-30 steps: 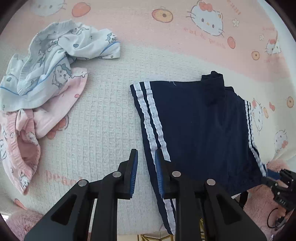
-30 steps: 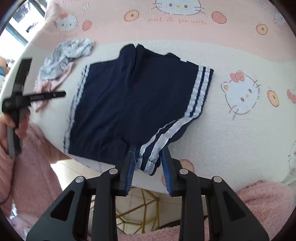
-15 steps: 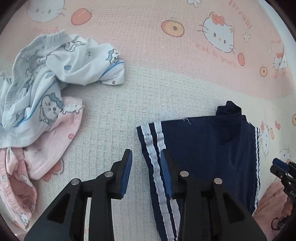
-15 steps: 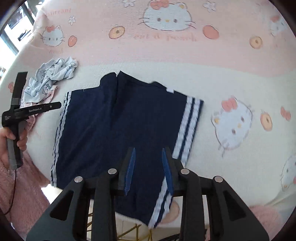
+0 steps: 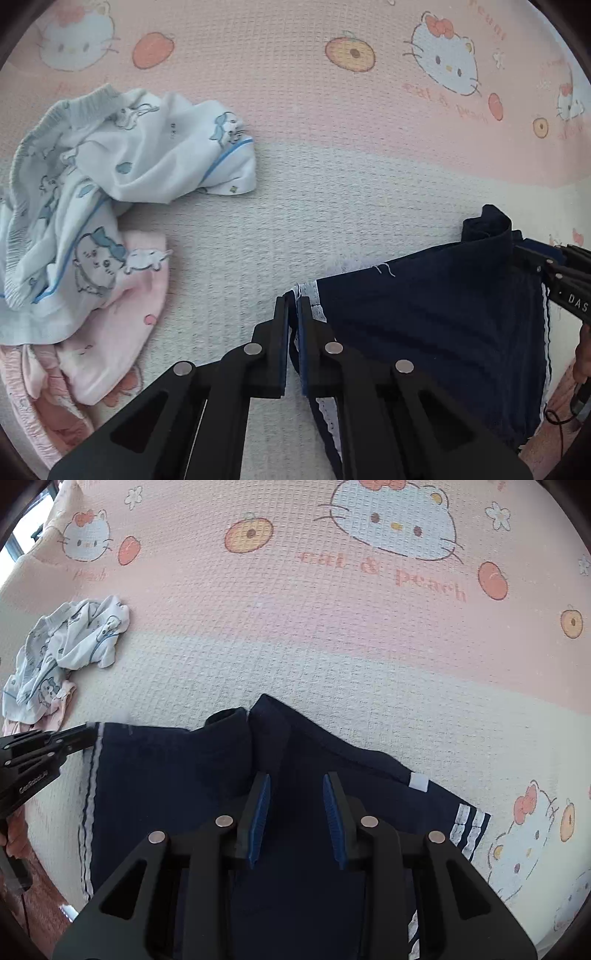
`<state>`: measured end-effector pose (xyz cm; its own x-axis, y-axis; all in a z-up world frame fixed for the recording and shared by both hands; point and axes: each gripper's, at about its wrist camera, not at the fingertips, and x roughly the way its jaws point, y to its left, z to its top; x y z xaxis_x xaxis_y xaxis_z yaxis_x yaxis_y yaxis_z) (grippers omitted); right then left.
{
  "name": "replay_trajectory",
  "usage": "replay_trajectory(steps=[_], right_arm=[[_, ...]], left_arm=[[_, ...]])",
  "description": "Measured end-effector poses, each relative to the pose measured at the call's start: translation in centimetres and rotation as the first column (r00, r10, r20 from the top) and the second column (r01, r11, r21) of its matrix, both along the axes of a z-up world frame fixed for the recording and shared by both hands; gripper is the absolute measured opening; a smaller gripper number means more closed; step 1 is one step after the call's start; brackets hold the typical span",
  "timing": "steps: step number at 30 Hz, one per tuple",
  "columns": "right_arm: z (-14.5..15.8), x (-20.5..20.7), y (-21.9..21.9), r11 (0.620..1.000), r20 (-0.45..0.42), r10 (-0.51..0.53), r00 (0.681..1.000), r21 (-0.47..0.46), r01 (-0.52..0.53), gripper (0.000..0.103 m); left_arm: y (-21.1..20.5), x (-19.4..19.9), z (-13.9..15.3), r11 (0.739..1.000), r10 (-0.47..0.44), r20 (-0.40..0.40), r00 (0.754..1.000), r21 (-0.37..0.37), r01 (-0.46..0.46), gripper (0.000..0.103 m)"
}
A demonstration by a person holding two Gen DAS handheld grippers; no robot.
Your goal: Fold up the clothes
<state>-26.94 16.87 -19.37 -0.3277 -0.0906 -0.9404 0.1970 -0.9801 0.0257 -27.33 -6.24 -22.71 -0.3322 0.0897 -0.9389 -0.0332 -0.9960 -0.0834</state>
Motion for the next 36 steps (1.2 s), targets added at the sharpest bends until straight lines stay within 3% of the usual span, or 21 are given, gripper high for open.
replay_trajectory(steps=[3,7,11,12,15,17,19,22,26,29,33,36], right_arm=[[-0.3,-0.4,-0.5,0.999,0.006,0.031,0.999,0.018,-0.031,0.030],[-2.5,-0.4,-1.9,0.981,0.063,0.118,0.991,0.145,-0.126,0.031],[-1.8,-0.8,-1.2,0.977,0.084,0.040,0.996,0.205,-0.056,0.032],[-0.9,-0.7,-1.3,0.980,0.048,0.040,0.998,0.192,-0.048,0.032],[2.0,-0.2,-2.7,0.995,-0.040,0.100,0.994,0.011,-0.100,0.032],[2.5,-0.4,-4.6,0.988,-0.064,0.147,0.987,-0.036,-0.149,0.032],[1.2,-1.2,-6.4,0.985,-0.032,0.175,0.984,0.021,-0.174,0.032],[-1.5,-2.3,-6.3,0.985,0.049,0.130,0.990,0.104,-0.135,0.032],[-1.0,-1.9,-3.3,0.999,0.040,0.048,0.998,-0.008,-0.048,0.032],[0.4,-1.7,-1.5,1.000,-0.013,-0.010,1.000,-0.021,0.010,0.032],[1.8,-1.4,-3.3,0.991,-0.045,0.119,0.992,-0.048,-0.122,0.032],[0.7,-1.0,-6.2,0.972,-0.021,0.233,0.972,0.032,-0.232,0.032]], left_arm=[[-1.3,0.5,-0.1,1.000,0.019,0.017,1.000,-0.024,-0.019,0.005],[-2.8,1.0,-0.4,0.999,0.040,0.037,0.998,-0.032,-0.039,0.005],[-4.1,1.6,-0.1,0.998,0.053,0.051,0.997,0.012,-0.054,0.006],[-4.3,1.7,0.0,0.997,0.062,0.052,0.997,0.035,-0.063,0.006],[-6.3,2.8,1.0,0.987,0.099,0.046,0.994,0.126,-0.104,0.007],[-6.9,2.8,1.2,0.985,0.109,0.038,0.993,0.129,-0.113,0.008],[-6.1,2.6,0.5,0.990,0.098,0.052,0.994,0.097,-0.103,0.008],[-4.6,2.7,-0.1,0.999,0.041,0.069,0.997,0.010,-0.042,0.009],[-4.2,2.8,0.1,0.998,0.031,0.078,0.996,-0.064,-0.026,0.012],[-4.4,3.0,0.5,0.992,0.064,0.069,0.996,-0.112,-0.056,0.013],[-4.3,3.8,2.2,0.994,0.044,-0.011,0.999,-0.103,-0.045,0.013],[-3.8,3.5,2.1,0.995,0.022,-0.015,1.000,-0.097,-0.023,0.014]])
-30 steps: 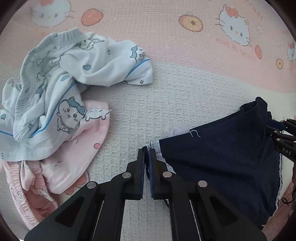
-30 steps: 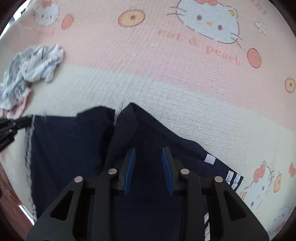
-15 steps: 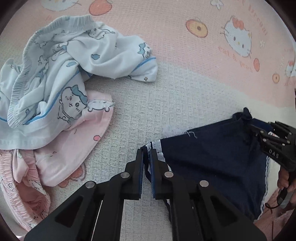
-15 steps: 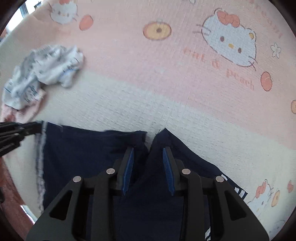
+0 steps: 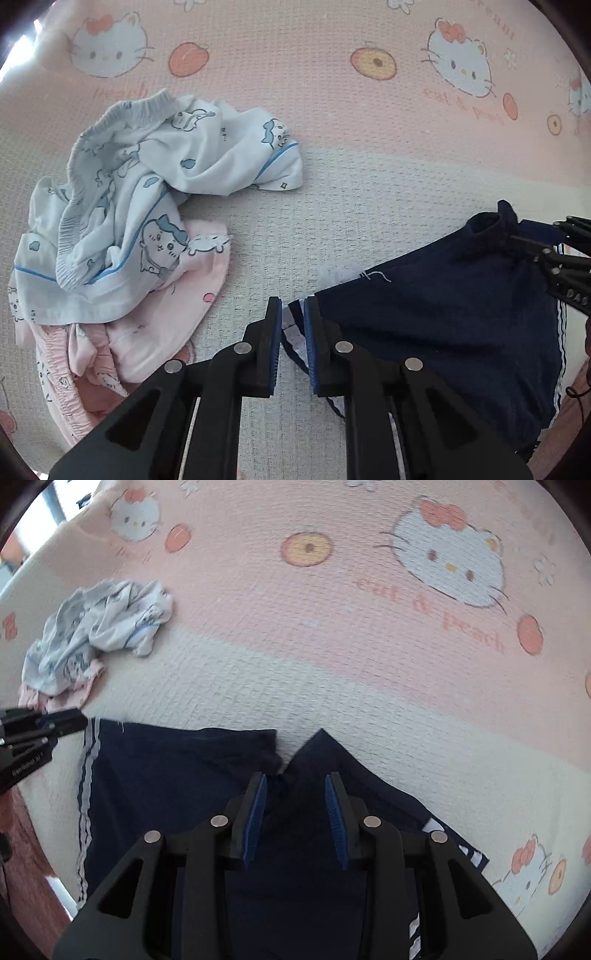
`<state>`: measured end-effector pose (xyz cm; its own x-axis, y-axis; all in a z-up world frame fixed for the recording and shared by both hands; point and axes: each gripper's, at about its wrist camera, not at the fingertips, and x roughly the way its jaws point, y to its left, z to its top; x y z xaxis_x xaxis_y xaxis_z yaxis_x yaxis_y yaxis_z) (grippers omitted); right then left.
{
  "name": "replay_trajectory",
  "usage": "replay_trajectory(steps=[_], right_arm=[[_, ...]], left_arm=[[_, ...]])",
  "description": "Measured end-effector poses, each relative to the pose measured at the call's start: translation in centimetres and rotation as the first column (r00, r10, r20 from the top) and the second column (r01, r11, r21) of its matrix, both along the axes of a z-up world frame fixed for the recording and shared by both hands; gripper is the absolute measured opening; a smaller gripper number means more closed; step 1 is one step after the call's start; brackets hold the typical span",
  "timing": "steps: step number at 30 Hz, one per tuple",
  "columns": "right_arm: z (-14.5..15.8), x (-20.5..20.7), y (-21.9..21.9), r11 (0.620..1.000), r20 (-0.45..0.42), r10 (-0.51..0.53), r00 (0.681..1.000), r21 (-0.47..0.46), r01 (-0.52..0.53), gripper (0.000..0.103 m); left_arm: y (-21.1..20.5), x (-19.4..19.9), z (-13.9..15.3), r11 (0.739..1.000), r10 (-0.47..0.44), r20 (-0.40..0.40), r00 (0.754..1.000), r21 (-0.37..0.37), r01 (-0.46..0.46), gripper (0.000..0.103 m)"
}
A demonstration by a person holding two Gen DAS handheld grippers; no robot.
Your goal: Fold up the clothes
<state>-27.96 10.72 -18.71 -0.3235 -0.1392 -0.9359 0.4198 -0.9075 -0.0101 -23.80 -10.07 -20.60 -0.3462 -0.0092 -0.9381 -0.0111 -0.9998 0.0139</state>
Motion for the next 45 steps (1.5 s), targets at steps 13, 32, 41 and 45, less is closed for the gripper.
replay_trajectory(steps=[13,32,41,45], right_arm=[[0.5,-0.9,2.0,0.984,-0.030,-0.162,0.986,-0.077,0.159,0.034],[-1.6,-3.2,0.2,0.992,-0.021,-0.120,0.993,-0.034,0.119,0.018],[4.4,5.8,3.1,0.970,0.035,-0.153,0.988,-0.186,0.156,0.019],[3.4,11.6,5.6,0.963,0.114,-0.186,0.976,-0.175,0.204,0.019]], left_arm=[[-4.5,0.6,0.2,0.997,0.063,0.027,0.998,0.032,-0.063,0.038],[-3.8,-1.7,-0.6,0.998,0.015,0.014,1.000,0.056,-0.016,0.013],[-2.8,3.1,2.4,0.965,-0.047,0.050,0.998,0.259,0.033,0.013],[1.1,5.8,2.2,0.938,-0.166,0.102,0.981,0.324,0.125,0.013]])
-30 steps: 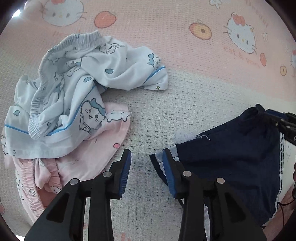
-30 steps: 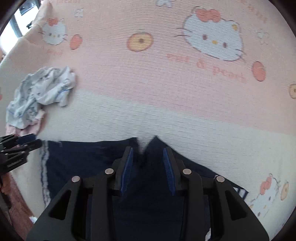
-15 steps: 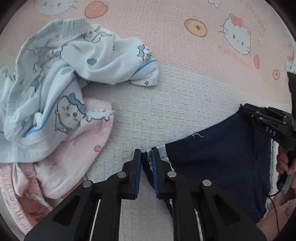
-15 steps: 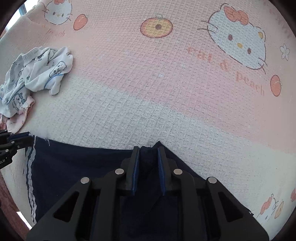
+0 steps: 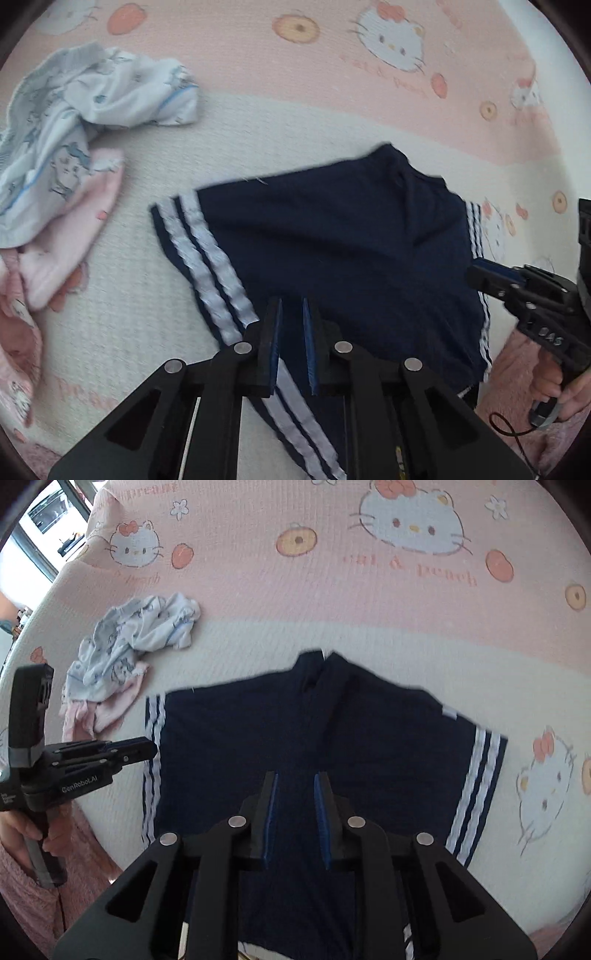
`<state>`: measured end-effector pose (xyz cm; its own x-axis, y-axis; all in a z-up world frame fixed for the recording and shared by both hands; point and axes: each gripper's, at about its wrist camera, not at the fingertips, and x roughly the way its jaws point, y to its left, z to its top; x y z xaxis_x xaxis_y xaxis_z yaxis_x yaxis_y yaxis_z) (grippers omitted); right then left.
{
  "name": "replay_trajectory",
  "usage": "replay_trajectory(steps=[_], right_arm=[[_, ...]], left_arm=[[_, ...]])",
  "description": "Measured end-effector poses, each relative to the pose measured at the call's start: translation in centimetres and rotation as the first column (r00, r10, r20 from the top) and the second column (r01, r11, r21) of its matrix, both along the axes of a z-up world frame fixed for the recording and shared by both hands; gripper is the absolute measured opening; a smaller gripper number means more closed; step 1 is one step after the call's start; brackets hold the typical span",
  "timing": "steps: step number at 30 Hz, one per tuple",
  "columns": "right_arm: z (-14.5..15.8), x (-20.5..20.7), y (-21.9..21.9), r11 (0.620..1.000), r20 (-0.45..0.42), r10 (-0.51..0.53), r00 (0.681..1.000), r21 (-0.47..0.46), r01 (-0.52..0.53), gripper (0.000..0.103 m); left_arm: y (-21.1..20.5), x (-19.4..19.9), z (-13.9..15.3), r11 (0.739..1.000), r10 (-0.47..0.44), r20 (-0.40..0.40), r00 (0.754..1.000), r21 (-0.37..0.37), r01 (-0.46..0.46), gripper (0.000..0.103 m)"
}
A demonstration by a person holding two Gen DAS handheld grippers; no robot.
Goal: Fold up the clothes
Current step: 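Lift the navy shorts by the hems with both grippers and shake them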
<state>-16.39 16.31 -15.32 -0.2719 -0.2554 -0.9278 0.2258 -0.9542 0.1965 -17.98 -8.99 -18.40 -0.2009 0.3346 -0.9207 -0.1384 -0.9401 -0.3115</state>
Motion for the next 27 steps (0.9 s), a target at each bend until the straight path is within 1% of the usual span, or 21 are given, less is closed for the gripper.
replay_trajectory(steps=[3,6,8,10,11,13,14,15,17,19,21,24,27], right_arm=[[-2.4,3.2,1.0,0.998,0.060,-0.034,0.998,0.056,0.030,0.019],[-3.6,6.0,2.0,0.999,0.096,-0.047,0.994,0.028,0.044,0.019],[-4.3,7.5,2.5,0.998,0.115,-0.041,0.993,0.046,0.036,0.019],[-5.1,8.7,3.0,0.994,0.120,-0.031,0.992,0.110,0.018,0.019],[-5.3,9.1,3.4,0.992,0.117,-0.032,0.993,0.128,0.016,0.019],[-5.1,9.8,4.2,0.992,0.106,-0.045,0.993,0.123,0.032,0.020],[-4.8,10.1,4.5,0.993,0.095,-0.047,0.994,0.116,0.036,0.022],[-4.2,10.3,4.7,0.994,0.076,-0.044,0.996,0.104,0.036,0.023],[-3.2,10.8,5.1,0.997,0.041,-0.035,0.999,0.077,0.032,0.023],[-2.7,11.3,5.3,0.998,0.030,-0.034,0.999,0.048,0.033,0.023],[-2.6,11.6,5.7,0.999,0.032,-0.042,0.999,0.026,0.041,0.023],[-2.9,11.8,6.2,0.996,0.053,-0.079,0.995,0.033,0.078,0.023],[-2.6,12.1,7.4,0.991,0.050,-0.127,0.991,0.058,0.124,0.023]], left_arm=[[3.5,2.7,0.9,0.994,-0.103,0.018,0.995,-0.029,0.104,0.014],[5.3,6.3,1.1,0.992,-0.125,0.040,0.991,-0.030,0.126,0.015],[5.3,7.2,-0.5,0.988,-0.106,0.073,0.992,-0.107,0.114,0.015],[4.7,7.9,-1.8,0.975,-0.069,0.093,0.993,-0.205,0.087,0.015],[3.8,8.2,-1.4,0.980,-0.041,0.074,0.996,-0.192,0.055,0.015],[2.0,8.5,-0.5,0.971,0.050,0.049,0.998,-0.237,-0.037,0.015],[1.2,8.7,0.0,0.963,0.092,0.034,0.995,-0.256,-0.080,0.015],[0.6,9.1,0.6,0.963,0.104,0.021,0.994,-0.254,-0.095,0.015],[0.3,10.2,1.1,0.984,0.079,0.054,0.995,-0.165,-0.069,0.015],[0.9,11.4,1.2,0.992,0.042,0.069,0.997,-0.123,-0.033,0.016],[1.9,12.4,0.5,0.989,0.001,0.092,0.996,-0.147,0.012,0.016],[2.3,12.9,-0.7,0.967,-0.008,0.136,0.991,-0.250,0.043,0.017],[1.9,13.1,0.1,0.969,-0.003,0.110,0.994,-0.245,0.030,0.018]])
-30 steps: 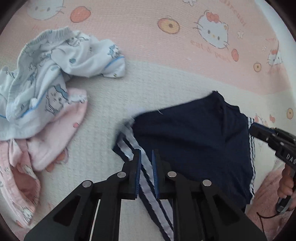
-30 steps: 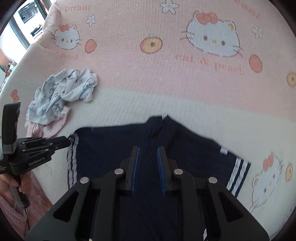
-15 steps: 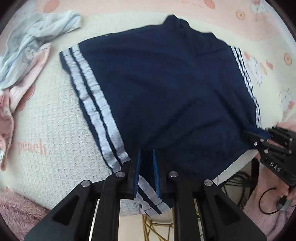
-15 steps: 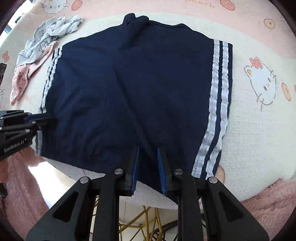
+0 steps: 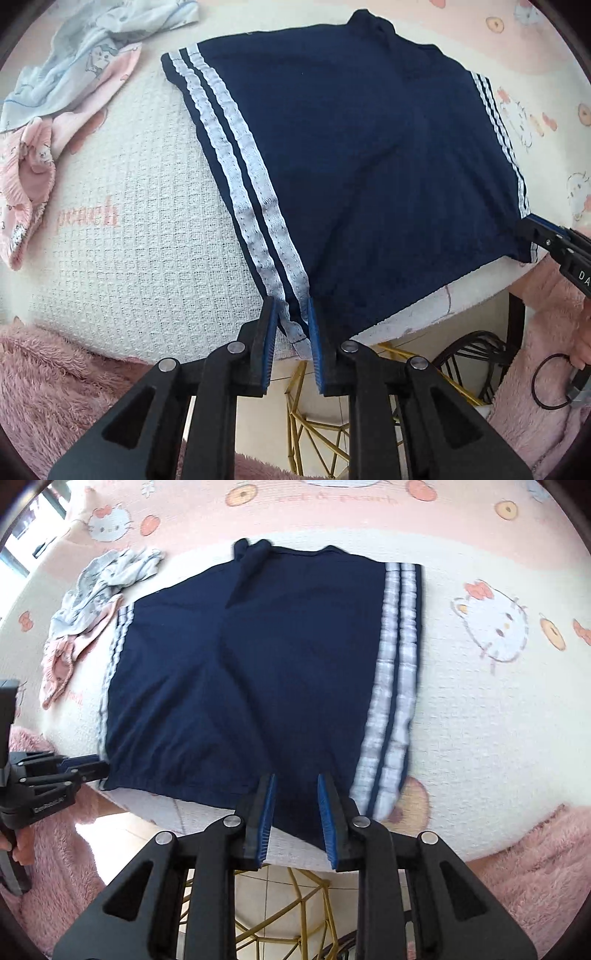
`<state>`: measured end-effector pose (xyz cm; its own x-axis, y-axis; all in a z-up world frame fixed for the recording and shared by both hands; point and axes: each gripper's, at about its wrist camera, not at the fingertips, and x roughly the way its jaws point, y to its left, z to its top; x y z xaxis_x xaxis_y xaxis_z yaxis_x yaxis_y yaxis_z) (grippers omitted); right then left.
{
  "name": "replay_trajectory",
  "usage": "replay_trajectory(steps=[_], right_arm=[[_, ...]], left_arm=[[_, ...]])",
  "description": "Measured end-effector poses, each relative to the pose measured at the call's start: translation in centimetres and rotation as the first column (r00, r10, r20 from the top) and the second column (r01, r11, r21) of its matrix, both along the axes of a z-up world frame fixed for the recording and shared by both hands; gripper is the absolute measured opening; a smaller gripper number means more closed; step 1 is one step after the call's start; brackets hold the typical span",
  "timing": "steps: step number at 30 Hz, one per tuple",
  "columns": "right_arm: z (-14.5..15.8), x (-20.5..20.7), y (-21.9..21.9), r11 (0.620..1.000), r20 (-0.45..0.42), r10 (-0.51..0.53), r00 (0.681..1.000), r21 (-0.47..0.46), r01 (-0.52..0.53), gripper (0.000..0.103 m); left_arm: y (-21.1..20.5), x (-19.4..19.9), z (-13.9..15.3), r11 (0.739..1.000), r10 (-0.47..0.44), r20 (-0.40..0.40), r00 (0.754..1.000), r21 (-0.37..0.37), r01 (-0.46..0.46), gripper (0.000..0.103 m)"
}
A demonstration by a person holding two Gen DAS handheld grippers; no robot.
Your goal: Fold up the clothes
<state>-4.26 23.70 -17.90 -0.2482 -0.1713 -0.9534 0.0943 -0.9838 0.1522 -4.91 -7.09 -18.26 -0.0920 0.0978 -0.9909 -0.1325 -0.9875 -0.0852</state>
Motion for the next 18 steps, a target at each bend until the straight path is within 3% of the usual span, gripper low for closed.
replay_trajectory(steps=[4,5,7,9,10,15,18], right_arm=[[-1.1,0.4,1.1,1.000,0.059,0.003,0.998,-0.014,-0.002,0.026],[-1.7,0.5,1.1,1.000,0.088,0.006,0.996,-0.007,-0.005,0.027],[-2.3,0.5,1.3,1.000,0.111,-0.007,0.994,0.015,0.005,0.027],[-1.7,0.4,1.6,0.999,0.092,-0.024,0.995,0.026,0.021,0.027],[-1.3,0.4,1.7,0.999,0.073,-0.030,0.997,0.022,0.028,0.027],[-0.6,0.2,1.9,0.999,0.040,-0.043,0.998,-0.010,0.043,0.027],[-0.1,-0.4,2.4,0.998,0.051,-0.058,0.997,-0.023,0.059,0.027]], left_arm=[[-0.4,0.1,-0.2,1.000,-0.001,0.017,1.000,-0.021,0.001,0.019],[-0.5,0.2,-0.6,0.999,-0.002,0.032,0.999,-0.039,0.003,0.027],[-1.1,0.3,-0.3,0.999,0.010,0.028,1.000,-0.038,-0.009,0.030],[-1.7,0.5,0.0,0.996,0.016,0.020,1.000,-0.092,-0.014,0.045],[-1.9,0.5,0.1,0.995,0.024,0.016,1.000,-0.098,-0.022,0.045],[-2.2,0.4,2.3,0.999,0.053,-0.060,0.997,-0.009,-0.054,0.045],[-1.2,-0.8,4.2,1.000,0.012,-0.134,0.991,0.030,-0.008,0.045]])
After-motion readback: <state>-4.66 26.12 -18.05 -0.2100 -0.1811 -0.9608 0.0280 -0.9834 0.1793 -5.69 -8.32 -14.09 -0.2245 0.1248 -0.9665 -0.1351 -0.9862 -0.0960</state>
